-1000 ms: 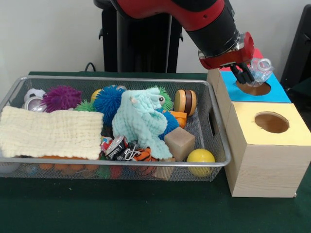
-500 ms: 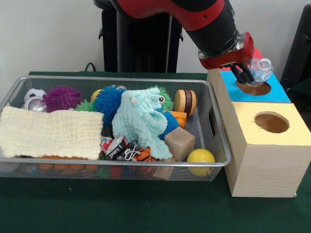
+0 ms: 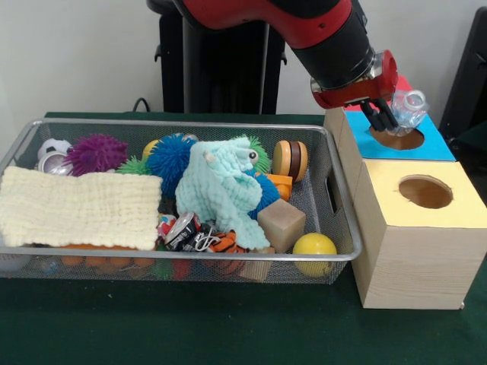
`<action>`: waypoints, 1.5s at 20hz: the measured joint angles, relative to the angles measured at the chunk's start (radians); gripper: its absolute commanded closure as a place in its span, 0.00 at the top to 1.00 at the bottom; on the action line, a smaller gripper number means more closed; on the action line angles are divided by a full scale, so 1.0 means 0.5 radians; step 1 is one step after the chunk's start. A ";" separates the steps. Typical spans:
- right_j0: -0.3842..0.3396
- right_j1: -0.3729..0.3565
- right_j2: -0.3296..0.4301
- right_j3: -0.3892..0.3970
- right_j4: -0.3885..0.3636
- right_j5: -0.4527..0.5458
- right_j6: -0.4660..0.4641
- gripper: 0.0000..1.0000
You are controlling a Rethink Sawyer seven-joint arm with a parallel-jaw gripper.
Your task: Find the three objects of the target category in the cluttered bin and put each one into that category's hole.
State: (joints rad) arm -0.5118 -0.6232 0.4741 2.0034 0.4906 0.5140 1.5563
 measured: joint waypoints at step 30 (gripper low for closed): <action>-0.019 0.013 0.000 -0.003 -0.149 0.000 0.000 0.00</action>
State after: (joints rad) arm -0.5215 -0.6168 0.4740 2.0021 0.4160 0.5142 1.5563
